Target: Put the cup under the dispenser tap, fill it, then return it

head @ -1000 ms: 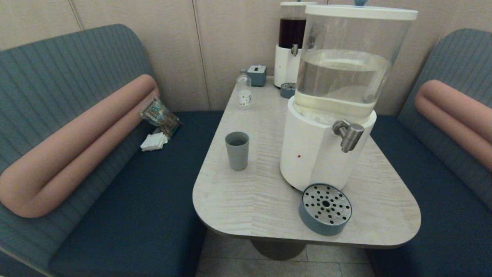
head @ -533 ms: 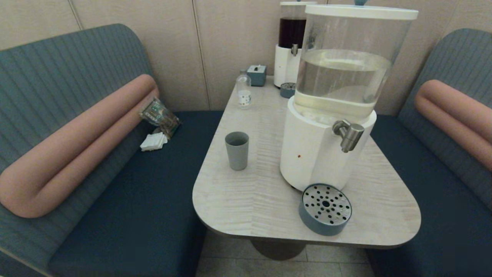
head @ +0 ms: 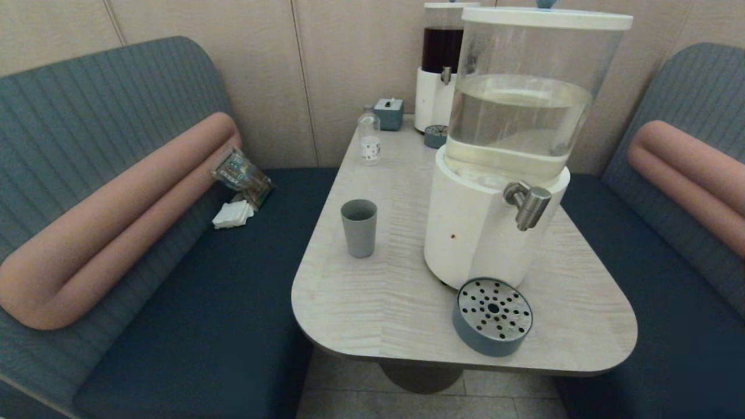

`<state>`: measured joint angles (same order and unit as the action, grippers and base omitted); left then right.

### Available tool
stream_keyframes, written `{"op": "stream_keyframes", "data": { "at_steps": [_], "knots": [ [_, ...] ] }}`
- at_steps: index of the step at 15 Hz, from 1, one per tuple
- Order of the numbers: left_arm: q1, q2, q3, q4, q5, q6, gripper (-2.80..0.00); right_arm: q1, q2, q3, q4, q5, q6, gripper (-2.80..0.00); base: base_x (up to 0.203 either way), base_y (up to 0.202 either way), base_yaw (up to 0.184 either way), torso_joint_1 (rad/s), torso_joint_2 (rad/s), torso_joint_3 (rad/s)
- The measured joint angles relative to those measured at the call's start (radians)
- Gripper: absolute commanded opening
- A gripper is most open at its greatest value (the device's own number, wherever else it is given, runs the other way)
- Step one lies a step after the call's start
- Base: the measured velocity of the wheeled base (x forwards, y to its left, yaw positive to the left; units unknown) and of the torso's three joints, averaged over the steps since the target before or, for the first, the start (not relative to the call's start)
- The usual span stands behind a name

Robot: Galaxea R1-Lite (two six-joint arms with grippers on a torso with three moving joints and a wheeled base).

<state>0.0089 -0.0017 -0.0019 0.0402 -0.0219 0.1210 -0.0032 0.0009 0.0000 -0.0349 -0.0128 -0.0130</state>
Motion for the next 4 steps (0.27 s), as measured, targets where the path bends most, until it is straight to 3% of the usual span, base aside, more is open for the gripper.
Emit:
{"op": "stream_keyframes", "data": {
  "at_steps": [4],
  "knots": [
    [0.0,0.0,0.0,-0.002,0.0,-0.001,-2.8,0.0,0.0,0.0,-0.006,-0.001,0.007,-2.8,0.0,0.0,0.0,0.0,0.0,0.0]
  ]
}}
